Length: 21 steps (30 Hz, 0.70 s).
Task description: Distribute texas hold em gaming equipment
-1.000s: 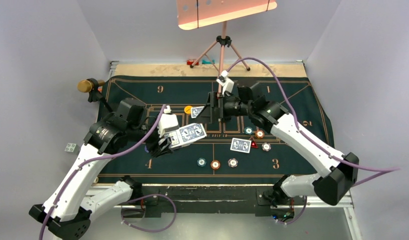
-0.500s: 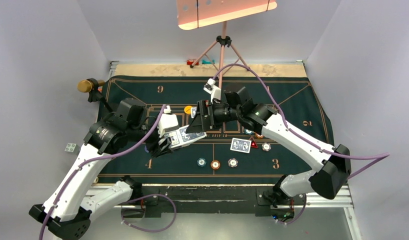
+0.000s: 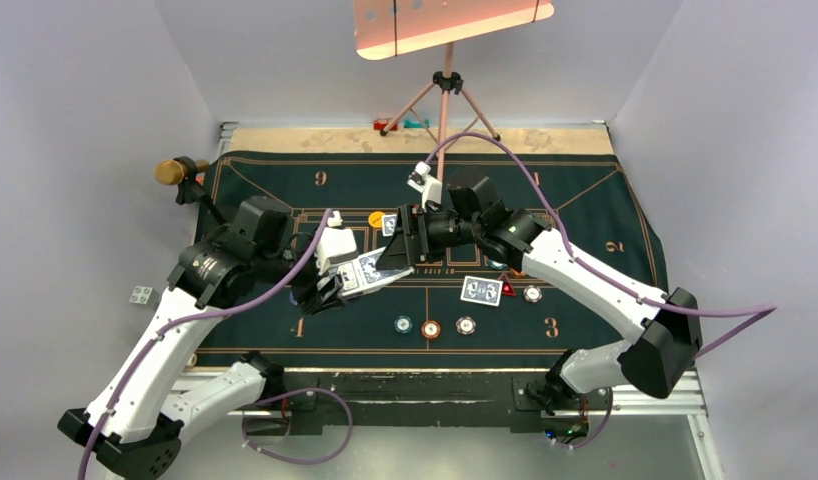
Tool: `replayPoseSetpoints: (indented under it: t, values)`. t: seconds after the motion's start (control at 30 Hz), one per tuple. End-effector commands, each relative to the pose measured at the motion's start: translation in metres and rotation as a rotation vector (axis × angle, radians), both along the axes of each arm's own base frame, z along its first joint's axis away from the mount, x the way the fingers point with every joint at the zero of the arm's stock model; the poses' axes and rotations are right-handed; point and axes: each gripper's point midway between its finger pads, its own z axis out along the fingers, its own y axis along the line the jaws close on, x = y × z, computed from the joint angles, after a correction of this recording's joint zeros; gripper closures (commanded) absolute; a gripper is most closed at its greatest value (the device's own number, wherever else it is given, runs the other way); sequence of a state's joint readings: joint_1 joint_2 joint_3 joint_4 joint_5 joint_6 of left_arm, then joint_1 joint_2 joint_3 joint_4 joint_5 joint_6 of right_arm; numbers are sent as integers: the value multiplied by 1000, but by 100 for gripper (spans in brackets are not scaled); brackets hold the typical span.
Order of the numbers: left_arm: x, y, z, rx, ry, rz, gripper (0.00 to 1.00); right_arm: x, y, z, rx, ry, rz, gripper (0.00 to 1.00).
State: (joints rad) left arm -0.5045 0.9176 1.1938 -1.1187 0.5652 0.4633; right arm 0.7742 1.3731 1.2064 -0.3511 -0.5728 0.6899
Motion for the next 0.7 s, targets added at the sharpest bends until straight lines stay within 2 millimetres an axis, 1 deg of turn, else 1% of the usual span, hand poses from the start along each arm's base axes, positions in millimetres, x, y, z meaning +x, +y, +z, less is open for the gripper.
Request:
replayPoseSetpoints:
  t: [0.0, 0.27, 0.47, 0.67]
  values:
    - [4, -6, 24, -60, -71, -14, 100, -5, 1, 6, 16, -1, 26, 25]
    - [4, -6, 26, -61, -72, -13, 100, 1, -5, 10, 4, -3, -9, 37]
    - [4, -6, 27, -64, -75, -14, 100, 7, -15, 17, 13, -20, -38, 44]
    - [4, -6, 28, -65, -74, -15, 100, 5, -17, 28, 40, -36, -38, 50]
